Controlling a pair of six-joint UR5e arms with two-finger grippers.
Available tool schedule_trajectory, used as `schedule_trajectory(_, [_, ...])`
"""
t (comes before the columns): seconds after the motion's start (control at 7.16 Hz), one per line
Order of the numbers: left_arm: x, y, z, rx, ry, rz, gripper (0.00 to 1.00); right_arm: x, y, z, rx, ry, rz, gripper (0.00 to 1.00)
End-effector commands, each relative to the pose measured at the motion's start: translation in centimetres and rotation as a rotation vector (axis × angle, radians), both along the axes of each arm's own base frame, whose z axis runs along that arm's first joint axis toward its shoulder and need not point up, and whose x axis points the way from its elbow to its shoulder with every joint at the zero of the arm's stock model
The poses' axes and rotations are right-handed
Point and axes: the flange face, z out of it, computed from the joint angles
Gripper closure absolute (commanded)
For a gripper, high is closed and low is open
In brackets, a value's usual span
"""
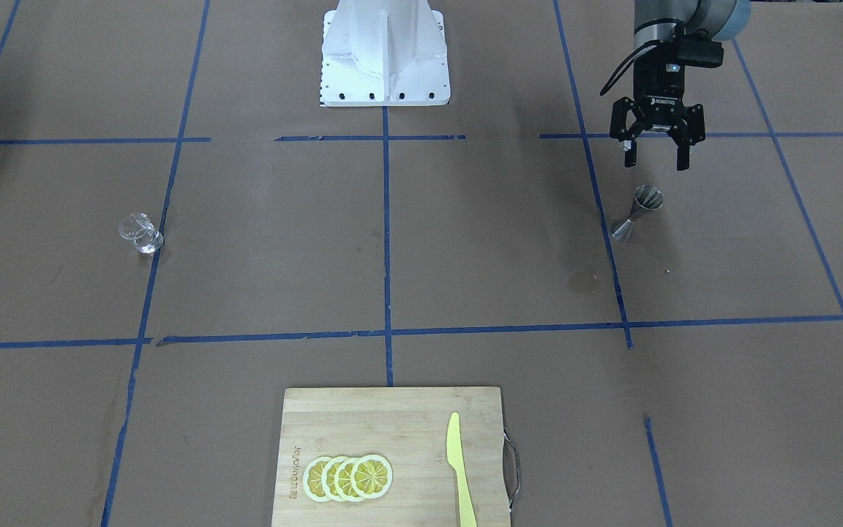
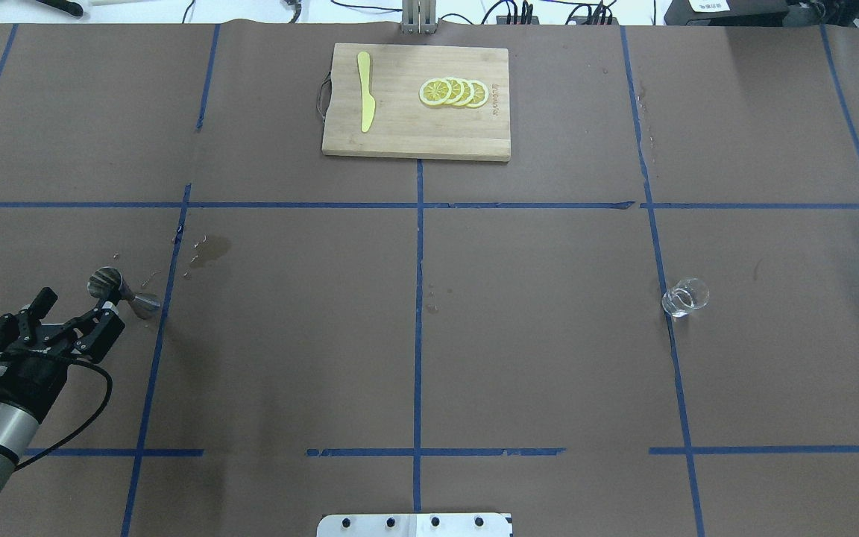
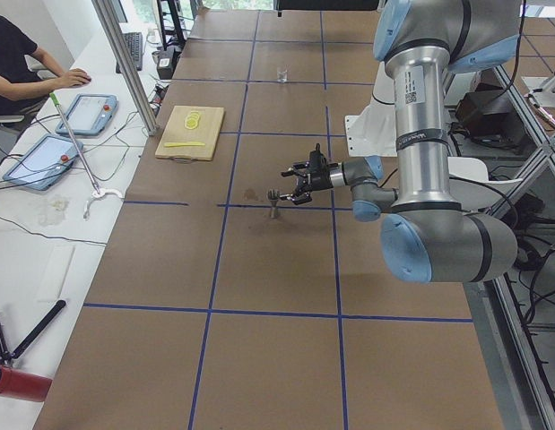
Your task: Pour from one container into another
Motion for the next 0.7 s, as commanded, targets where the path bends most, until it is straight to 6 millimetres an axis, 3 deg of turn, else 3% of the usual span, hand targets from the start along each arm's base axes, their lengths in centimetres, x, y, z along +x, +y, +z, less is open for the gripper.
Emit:
schedule_trajectory(0.0, [2.9, -0.2, 2.3, 0.017, -0.035, -0.027, 0.01, 0.0, 0.0, 0.0, 0.002, 0.0, -0.001, 0.0])
schedule_trajectory(0.28, [3.6, -0.3, 2.9, 0.028, -0.054, -0.043, 0.01, 0.0, 0.0, 0.0, 0.002, -0.001, -0.001, 0.0])
schedule_trajectory(0.56, [6.1, -0.4, 3.9, 0.028, -0.067, -0.039, 0.01, 0.0, 0.0, 0.0, 0.002, 0.0, -0.001, 0.0])
